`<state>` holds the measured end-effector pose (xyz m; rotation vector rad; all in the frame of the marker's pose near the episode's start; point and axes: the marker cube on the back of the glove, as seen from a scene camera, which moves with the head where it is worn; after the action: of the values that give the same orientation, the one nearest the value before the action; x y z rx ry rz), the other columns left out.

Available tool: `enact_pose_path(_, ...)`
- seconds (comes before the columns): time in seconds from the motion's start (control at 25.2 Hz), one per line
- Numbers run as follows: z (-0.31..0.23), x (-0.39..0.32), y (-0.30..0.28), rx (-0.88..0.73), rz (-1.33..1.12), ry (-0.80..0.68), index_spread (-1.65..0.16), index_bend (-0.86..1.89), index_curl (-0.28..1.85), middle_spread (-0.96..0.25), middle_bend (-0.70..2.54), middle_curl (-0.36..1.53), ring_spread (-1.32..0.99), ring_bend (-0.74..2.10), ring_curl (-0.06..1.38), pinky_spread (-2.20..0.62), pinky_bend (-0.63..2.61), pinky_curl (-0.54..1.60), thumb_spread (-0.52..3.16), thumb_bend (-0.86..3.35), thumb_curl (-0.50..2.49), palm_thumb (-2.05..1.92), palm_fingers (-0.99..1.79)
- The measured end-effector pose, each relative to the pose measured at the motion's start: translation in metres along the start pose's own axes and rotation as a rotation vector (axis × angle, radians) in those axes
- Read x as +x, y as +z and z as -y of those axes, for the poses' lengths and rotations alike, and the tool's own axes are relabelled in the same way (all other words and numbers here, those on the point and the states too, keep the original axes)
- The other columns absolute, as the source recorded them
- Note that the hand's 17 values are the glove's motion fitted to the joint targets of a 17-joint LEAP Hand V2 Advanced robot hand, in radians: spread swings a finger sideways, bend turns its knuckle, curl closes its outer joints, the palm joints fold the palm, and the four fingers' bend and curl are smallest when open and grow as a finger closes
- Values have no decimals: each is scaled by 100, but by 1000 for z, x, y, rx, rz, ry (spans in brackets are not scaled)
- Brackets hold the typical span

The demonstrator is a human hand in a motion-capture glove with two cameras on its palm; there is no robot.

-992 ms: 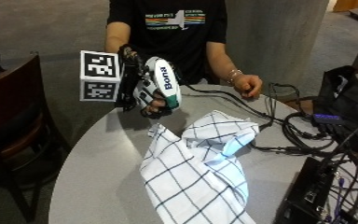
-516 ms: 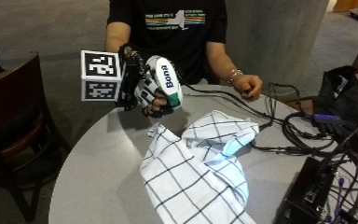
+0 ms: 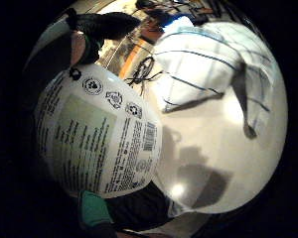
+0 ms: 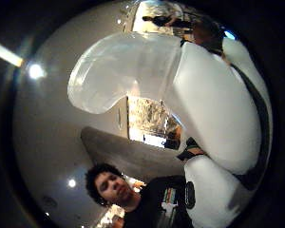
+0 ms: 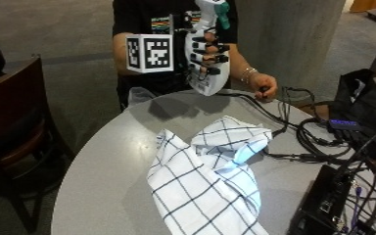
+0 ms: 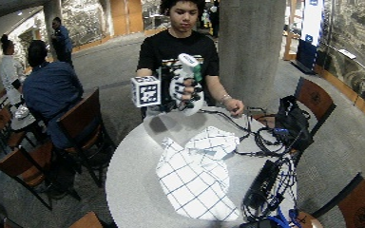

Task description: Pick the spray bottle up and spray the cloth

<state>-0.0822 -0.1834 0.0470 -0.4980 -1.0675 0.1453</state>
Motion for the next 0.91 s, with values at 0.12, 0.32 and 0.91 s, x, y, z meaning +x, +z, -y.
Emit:
enact_pose_path(0.12,-2,2,38,-53,-14,-108,-14,24,62,-5,22,49,-6,32,43,26,10,20,39,-3,75,97,104)
enact_pose_path(0.32,1,24,91,-110,-25,-146,-14,25,63,-6,23,49,-7,32,43,26,9,18,42,-3,75,97,101)
enact_pose_path(0.91,5,68,134,-186,-22,-74,-14,30,62,-6,29,50,-7,27,41,24,8,12,55,-3,72,95,92)
